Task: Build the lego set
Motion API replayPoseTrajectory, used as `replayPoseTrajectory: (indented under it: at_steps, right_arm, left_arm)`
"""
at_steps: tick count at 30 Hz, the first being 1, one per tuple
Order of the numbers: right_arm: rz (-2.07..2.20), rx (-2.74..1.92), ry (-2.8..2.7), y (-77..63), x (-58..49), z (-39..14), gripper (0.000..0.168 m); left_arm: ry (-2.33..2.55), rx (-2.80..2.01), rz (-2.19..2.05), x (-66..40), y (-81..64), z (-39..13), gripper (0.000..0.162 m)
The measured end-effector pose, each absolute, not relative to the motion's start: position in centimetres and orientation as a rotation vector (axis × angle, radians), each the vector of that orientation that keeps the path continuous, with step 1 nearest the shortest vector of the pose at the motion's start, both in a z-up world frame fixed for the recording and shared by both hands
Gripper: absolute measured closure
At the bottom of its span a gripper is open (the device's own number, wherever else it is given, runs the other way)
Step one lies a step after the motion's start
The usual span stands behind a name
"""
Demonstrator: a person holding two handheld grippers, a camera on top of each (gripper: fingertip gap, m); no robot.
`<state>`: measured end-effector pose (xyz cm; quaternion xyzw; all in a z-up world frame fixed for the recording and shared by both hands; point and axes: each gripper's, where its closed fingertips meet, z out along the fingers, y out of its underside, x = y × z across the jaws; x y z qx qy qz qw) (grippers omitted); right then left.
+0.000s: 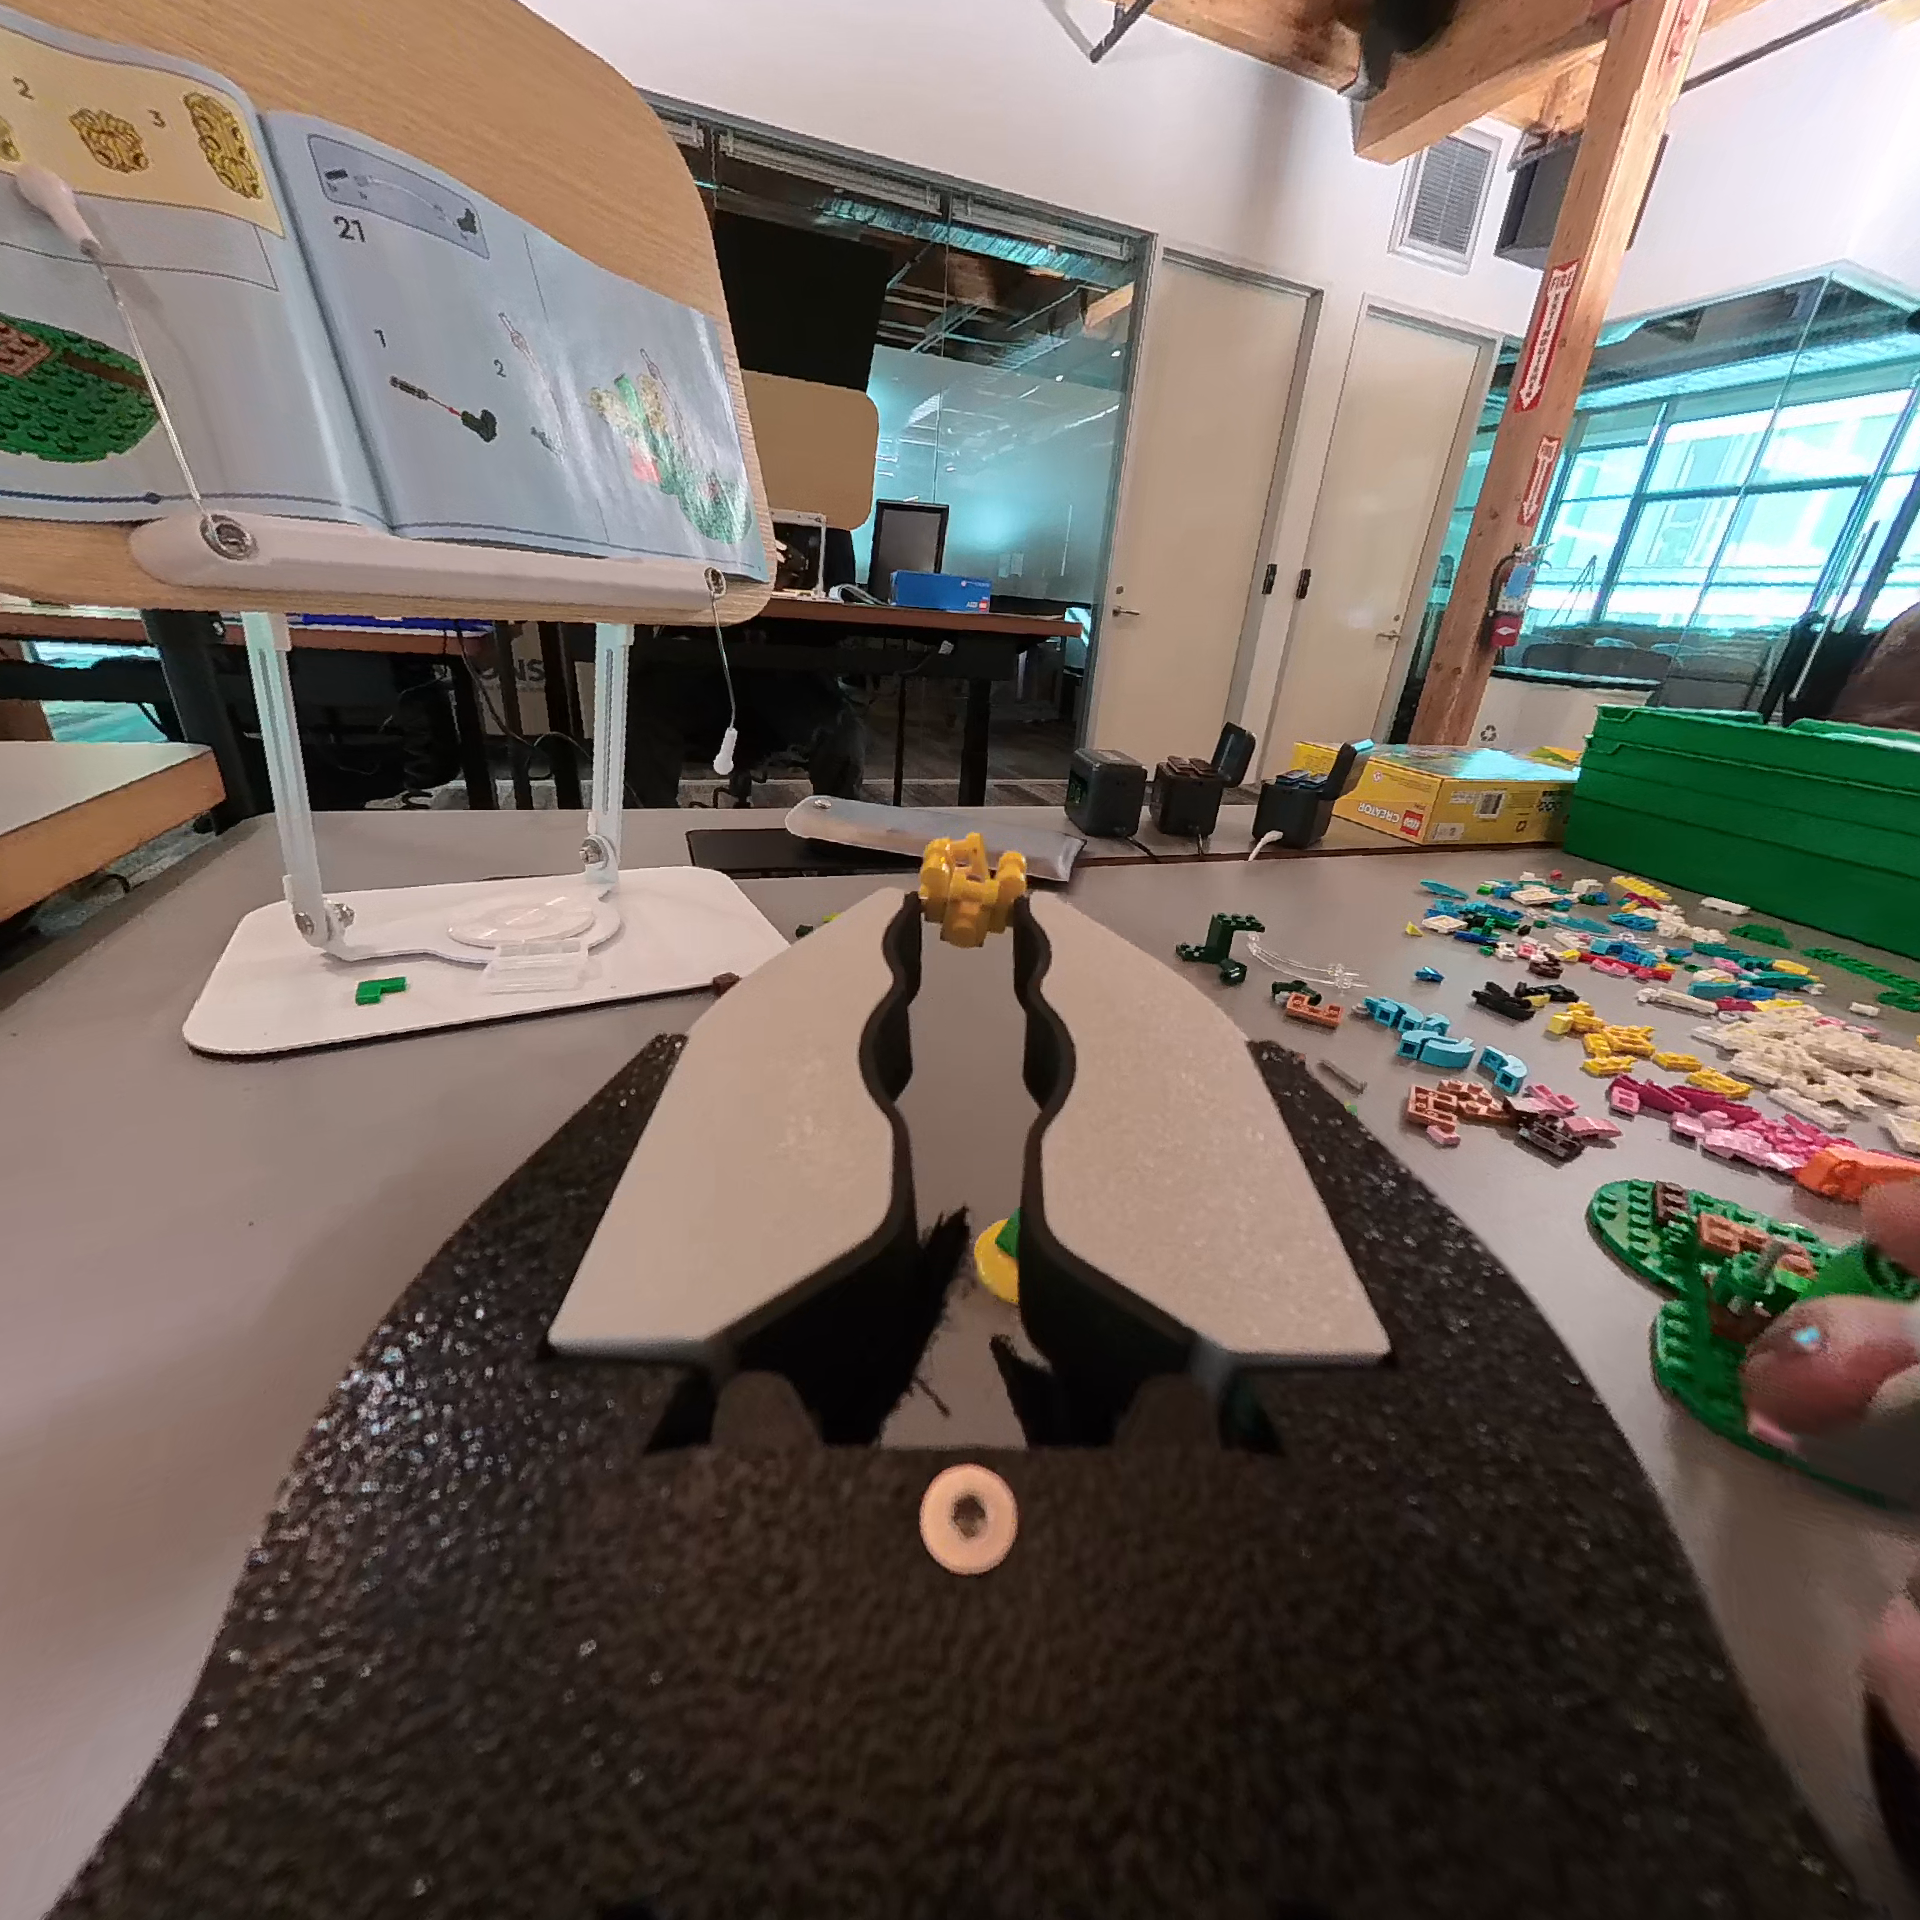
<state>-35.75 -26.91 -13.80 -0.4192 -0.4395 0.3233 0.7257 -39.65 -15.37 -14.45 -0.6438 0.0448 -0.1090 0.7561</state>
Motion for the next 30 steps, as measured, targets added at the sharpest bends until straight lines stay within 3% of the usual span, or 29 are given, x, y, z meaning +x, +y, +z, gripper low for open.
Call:
replayPoseTrajectory:
  at_steps: [12,17,23,27,30]
  right_arm:
    - [0.830,-1.143,-0.831,-25.9,-28.7,-11.4,0.162]
    - [0.473,-1.258,-0.961,-19.0,-19.5,-10.0,0.163]
    - [0.211,-1.778,-1.049,-7.4,-8.0,-13.6,0.165]
    - [0.291,-2.414,-0.900,-4.1,-4.9,-20.1,0.165]
    - [0.314,-2.644,-0.838,-2.5,-4.7,-23.5,0.163]
  left_arm:
    - [0.130,-1.387,-0.183,-39.7,-15.8,-14.2,0.145]
    - [0.138,-1.384,-0.192,-39.5,-15.7,-14.2,0.145]
    - [0.149,-1.384,-0.182,-39.4,-15.6,-14.1,0.145]
    - [0.158,-1.390,-0.181,-39.2,-15.5,-14.2,0.145]
    - [0.166,-1.391,-0.179,-39.1,-15.5,-14.2,0.145]
